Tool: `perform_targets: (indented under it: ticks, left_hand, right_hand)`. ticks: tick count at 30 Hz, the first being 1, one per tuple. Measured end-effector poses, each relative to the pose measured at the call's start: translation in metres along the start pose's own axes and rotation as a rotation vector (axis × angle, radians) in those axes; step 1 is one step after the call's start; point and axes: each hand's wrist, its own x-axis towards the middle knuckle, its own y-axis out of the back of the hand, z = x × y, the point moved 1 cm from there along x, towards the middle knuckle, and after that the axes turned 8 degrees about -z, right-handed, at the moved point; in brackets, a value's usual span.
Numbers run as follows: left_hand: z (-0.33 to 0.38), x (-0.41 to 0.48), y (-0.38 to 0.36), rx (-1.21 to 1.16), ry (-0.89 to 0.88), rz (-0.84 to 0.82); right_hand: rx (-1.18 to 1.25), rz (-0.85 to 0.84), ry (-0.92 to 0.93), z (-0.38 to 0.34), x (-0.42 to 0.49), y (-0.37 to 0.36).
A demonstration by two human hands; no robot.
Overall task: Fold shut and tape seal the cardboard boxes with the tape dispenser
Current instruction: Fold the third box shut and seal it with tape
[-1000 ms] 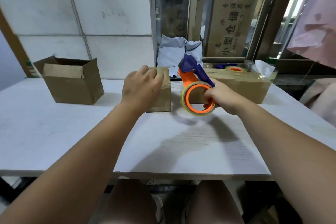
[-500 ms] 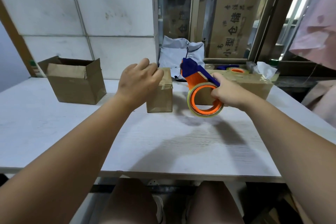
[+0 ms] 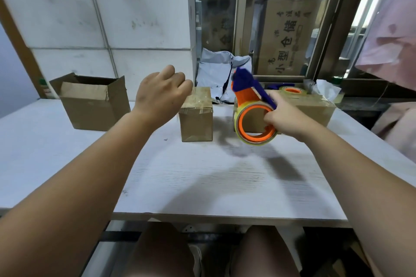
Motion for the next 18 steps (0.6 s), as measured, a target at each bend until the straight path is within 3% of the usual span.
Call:
perform_targets:
  ticks: [4, 8, 9, 13, 14, 18]
  left_hand:
    - [0.004, -0.003, -0.008, 0.027, -0.029, -0.004]
    - [0.005, -0.005, -0.011, 0.040, -0.030, 0.038]
    - [0.004, -0.006, -0.012, 0.044, -0.025, 0.047]
    - [-0.002, -0.014, -0.019, 0.045, -0.012, 0.102]
    - [-0.003, -0.015, -0.020, 0.054, -0.017, 0.112]
    - [-0.001, -0.015, -0.021, 0.074, -0.049, 0.141]
  right_hand:
    - [-0.326, -0.001, 0.007, -0.010, -0.003, 0.004]
    - [-0.386, -0.046, 0.010, -0.010, -0.004, 0.007]
    - [-0.352, -0.048, 0.005, -0.008, -0.005, 0.007]
    - [0.236, 0.021, -0.014, 0.006, -0.006, 0.014]
    - [0.282, 0.036, -0.007, 0.009, -0.006, 0.014]
    - [0.031, 0.004, 0.020, 0.007, -0.013, 0.010]
